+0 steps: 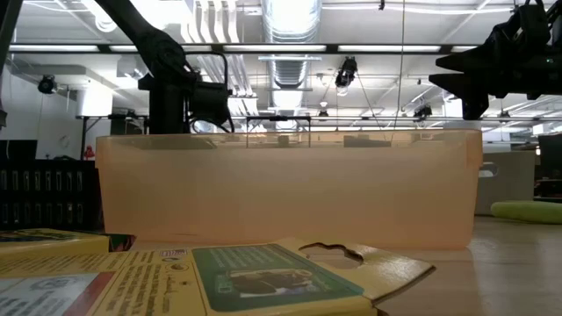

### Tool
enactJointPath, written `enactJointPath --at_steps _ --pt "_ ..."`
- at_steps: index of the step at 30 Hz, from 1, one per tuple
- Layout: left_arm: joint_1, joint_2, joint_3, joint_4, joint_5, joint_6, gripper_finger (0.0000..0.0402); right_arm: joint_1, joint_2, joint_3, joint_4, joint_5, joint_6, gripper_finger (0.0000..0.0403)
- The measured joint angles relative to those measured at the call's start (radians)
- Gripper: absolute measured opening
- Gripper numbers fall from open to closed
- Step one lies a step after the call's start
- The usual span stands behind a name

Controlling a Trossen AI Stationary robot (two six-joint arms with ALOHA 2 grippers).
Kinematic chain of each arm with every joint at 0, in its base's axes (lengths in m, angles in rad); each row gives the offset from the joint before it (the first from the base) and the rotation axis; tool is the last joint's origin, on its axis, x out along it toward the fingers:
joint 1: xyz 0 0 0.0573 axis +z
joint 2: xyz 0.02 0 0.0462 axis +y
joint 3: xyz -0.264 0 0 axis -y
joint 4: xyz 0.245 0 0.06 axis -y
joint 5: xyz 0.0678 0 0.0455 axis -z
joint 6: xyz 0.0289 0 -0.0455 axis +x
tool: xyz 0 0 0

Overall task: Pick & Place School Supplies
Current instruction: Put the top green hole puncher into the gray bin

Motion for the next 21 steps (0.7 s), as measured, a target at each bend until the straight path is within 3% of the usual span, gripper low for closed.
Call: enactJointPath --at_steps 14,17,21 --pt "-0.004 -0.115 0.17 0.006 0.137 0.09 0.0048 0.0 0.0 0.0 0.0 0.0 0.0 0.0169" --pt "-0.021 -0.166 0.205 0.082 0.168 0.129 0.0048 0.0 0.001 0.0 0.0 0.0 0.0 0.0169" --pt "-0.065 -0.229 0.209 0.329 0.171 0.281 0.0048 0.0 0.001 0.0 0.0 0.0 0.0 0.0169"
